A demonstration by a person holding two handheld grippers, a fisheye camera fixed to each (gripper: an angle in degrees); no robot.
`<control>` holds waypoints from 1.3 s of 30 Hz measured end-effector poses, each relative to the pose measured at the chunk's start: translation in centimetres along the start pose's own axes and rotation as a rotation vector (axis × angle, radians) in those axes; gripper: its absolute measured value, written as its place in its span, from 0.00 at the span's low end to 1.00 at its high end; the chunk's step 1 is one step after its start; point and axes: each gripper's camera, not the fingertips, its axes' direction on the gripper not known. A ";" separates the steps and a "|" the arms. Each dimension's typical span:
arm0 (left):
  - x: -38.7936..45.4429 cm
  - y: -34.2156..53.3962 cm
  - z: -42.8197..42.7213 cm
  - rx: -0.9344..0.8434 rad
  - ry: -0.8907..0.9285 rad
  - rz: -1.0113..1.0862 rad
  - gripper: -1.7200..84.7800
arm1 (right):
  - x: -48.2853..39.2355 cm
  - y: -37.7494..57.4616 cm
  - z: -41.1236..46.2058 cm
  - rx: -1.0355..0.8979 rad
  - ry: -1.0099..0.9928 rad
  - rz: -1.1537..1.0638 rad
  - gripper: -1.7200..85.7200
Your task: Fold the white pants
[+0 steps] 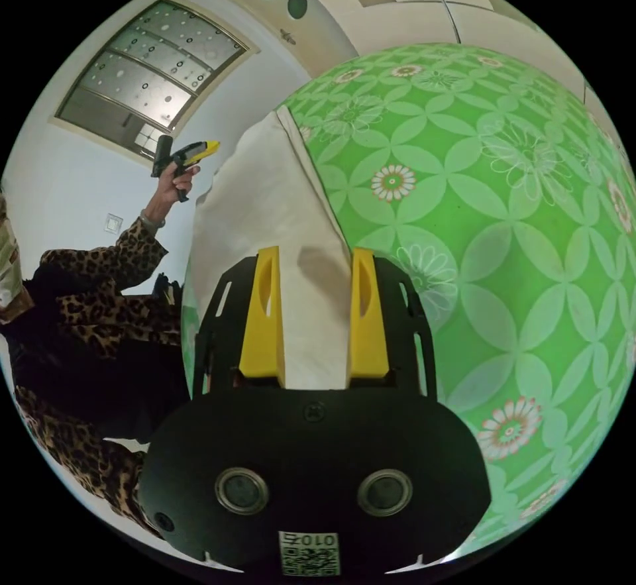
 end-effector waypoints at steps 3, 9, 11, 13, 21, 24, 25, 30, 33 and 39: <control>0.2 -2.0 2.0 -0.046 -0.005 -0.018 0.02 | -0.5 -1.6 1.3 0.002 0.008 0.015 0.19; 2.4 -6.2 7.6 -0.198 -0.078 0.047 0.02 | -1.6 -4.1 3.5 -0.044 0.068 0.046 0.13; 3.5 -7.2 9.2 -0.232 -0.079 0.067 0.02 | -2.0 -4.8 4.2 -0.063 0.153 0.061 0.09; 4.5 -8.3 10.7 -0.276 -0.097 0.110 0.02 | -1.5 -5.9 4.5 -0.080 0.138 0.088 0.05; 6.4 -19.0 12.3 -0.159 -0.279 0.035 0.02 | 1.1 -9.9 -0.5 0.027 0.160 0.213 0.03; 5.1 -22.4 11.3 -0.128 -0.241 -0.029 0.01 | 1.9 -11.6 0.3 0.023 0.167 0.225 0.03; 5.0 -22.8 10.8 -0.125 -0.170 -0.034 0.02 | 1.9 -12.1 0.6 0.039 0.170 0.218 0.03; 7.2 -21.5 9.8 -0.122 -0.191 0.034 0.02 | 3.4 -14.5 0.9 0.169 0.103 0.238 0.04; 7.3 -21.0 8.6 -0.087 -0.189 0.013 0.02 | 3.7 -17.3 2.3 0.221 0.001 0.232 0.06; 8.0 -19.6 5.7 -0.093 -0.150 0.034 0.02 | 1.1 -9.1 1.0 0.393 0.053 0.304 0.10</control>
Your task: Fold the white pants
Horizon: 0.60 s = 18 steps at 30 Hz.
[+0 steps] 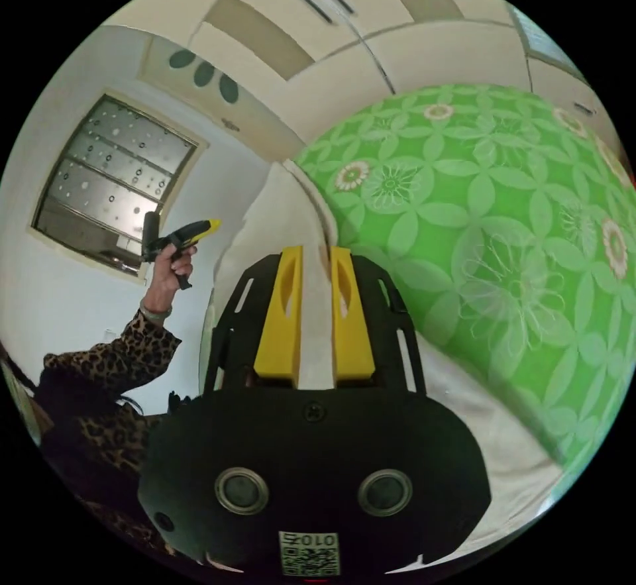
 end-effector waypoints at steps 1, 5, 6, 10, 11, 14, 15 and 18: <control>0.2 0.6 -0.4 -0.016 0.002 0.025 0.02 | 0.5 4.1 -2.9 0.063 -0.007 0.024 0.10; -0.3 4.1 -1.7 -0.043 0.061 0.012 0.02 | 2.6 20.1 -11.9 0.157 0.001 0.174 0.10; -0.6 4.7 -1.8 -0.049 0.077 -0.010 0.02 | 3.7 26.4 -14.5 0.181 -0.014 0.281 0.10; -2.9 8.5 -2.3 -0.080 0.285 -0.153 0.02 | 5.5 47.8 -21.9 0.455 -0.150 0.616 0.10; -3.3 9.5 -2.6 -0.077 0.316 -0.177 0.02 | 5.3 50.2 -22.6 0.493 -0.139 0.652 0.09; -4.6 11.7 -2.8 -0.083 0.342 -0.261 0.02 | 4.7 58.9 -24.8 0.628 -0.087 0.795 0.09; -4.9 12.0 -2.7 -0.090 0.348 -0.273 0.02 | 5.0 60.9 -25.1 0.669 -0.096 0.825 0.09; -7.1 13.3 -2.2 -0.116 0.401 -0.374 0.02 | 6.8 63.9 -25.1 0.705 -0.116 0.893 0.09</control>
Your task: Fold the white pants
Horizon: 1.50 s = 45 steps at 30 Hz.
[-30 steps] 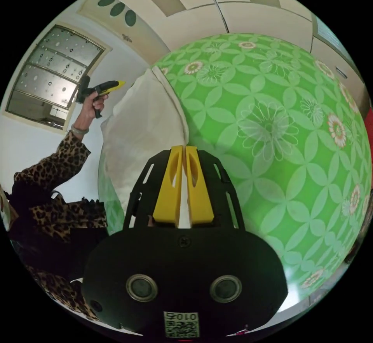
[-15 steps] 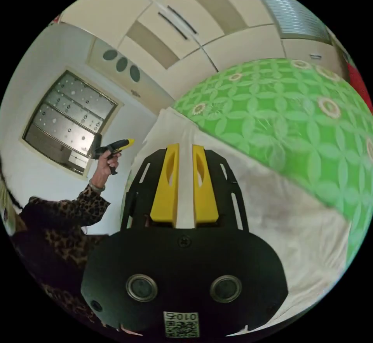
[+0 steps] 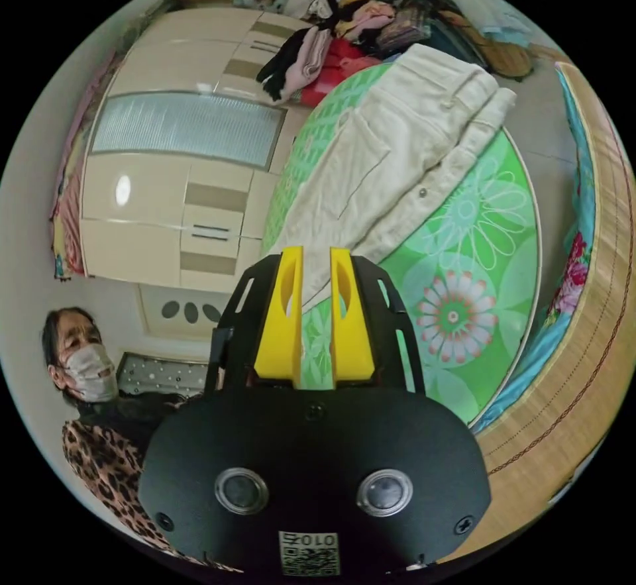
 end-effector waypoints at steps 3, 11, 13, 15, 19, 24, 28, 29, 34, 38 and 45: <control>-1.3 -0.2 -1.2 0.012 0.039 -0.042 0.02 | 2.9 -0.3 -1.4 0.071 -0.018 0.066 0.11; -1.4 -1.2 -4.7 0.019 0.028 -0.017 0.02 | 7.7 -1.4 -3.7 0.127 0.006 0.147 0.12; -1.6 -1.2 -5.2 0.016 0.030 -0.018 0.02 | 8.6 -1.8 -3.6 0.061 0.063 0.167 0.12; -1.6 -1.1 -5.8 0.017 0.036 -0.012 0.02 | 9.0 -1.2 -4.1 0.062 0.084 0.168 0.12; -2.1 -1.0 -7.4 0.018 0.031 0.005 0.02 | 11.7 -0.2 -5.4 0.069 0.037 0.192 0.13; -2.6 -1.4 -8.6 0.018 0.041 0.013 0.02 | 14.2 -1.1 -5.3 0.056 -0.041 0.186 0.11; -2.8 -2.0 -9.2 0.000 0.047 0.019 0.02 | 15.8 -0.1 -6.7 0.111 -0.133 0.232 0.07; -2.9 -1.9 -9.2 -0.004 0.054 0.011 0.02 | 15.3 0.3 -7.2 0.124 -0.153 0.220 0.07; -3.6 0.3 -7.4 -0.042 0.096 -0.039 0.02 | 9.1 0.8 -9.9 0.135 -0.237 0.075 0.07; -4.8 3.1 -4.6 -0.110 0.223 -0.102 0.02 | 6.6 -0.2 -10.4 0.123 -0.269 0.063 0.06; -4.8 6.2 -0.3 -0.217 0.295 -0.115 0.04 | 5.4 -0.8 -10.5 0.118 -0.392 0.091 0.06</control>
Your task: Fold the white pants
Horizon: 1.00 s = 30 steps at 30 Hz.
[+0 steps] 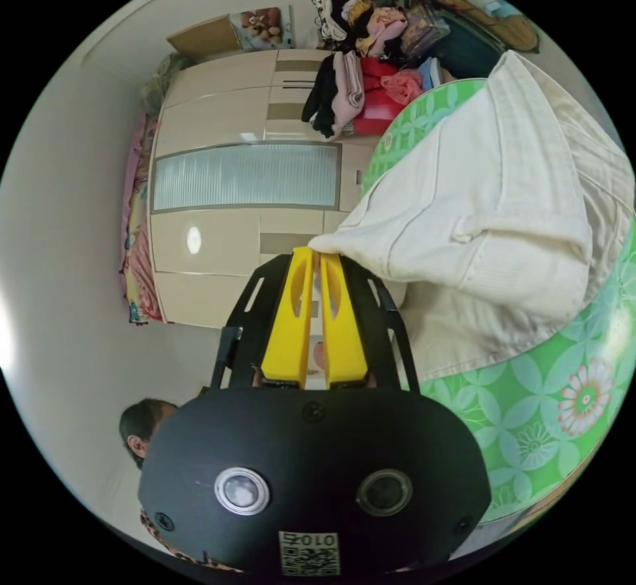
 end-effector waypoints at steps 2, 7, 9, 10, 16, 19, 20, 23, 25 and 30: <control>-0.7 -0.3 1.1 -0.008 0.027 -0.023 0.06 | 0.4 -0.1 -0.1 0.008 -0.021 0.027 0.06; -0.7 -1.0 2.7 -0.027 0.003 -0.009 0.08 | 0.8 0.1 -0.4 0.024 -0.060 0.056 0.07; -0.9 -1.4 2.7 -0.015 0.009 -0.021 0.09 | 0.8 0.2 -0.6 0.025 -0.058 0.054 0.07; -1.1 -1.6 2.7 -0.002 0.012 -0.029 0.10 | 0.9 0.3 -0.8 0.025 -0.060 0.058 0.07; -1.8 -3.2 1.5 0.073 0.049 -0.043 0.12 | 1.6 0.6 -1.7 0.012 -0.061 0.054 0.07; -2.0 -3.3 0.5 0.116 0.103 -0.043 0.13 | 2.0 1.0 -2.1 0.007 -0.058 0.056 0.07; -2.2 -3.3 -0.1 0.148 0.107 -0.044 0.13 | 2.1 1.0 -2.1 0.005 -0.061 0.055 0.07; -3.6 -4.1 -0.9 0.187 0.114 -0.081 0.13 | 2.7 1.4 -2.5 0.004 -0.062 0.062 0.07; -4.2 -4.6 -1.2 0.215 0.110 -0.087 0.14 | 3.0 1.6 -2.4 -0.002 -0.063 0.068 0.07; -5.6 -5.3 -1.3 0.279 0.127 -0.106 0.13 | 2.7 1.9 -1.7 -0.011 -0.053 0.056 0.07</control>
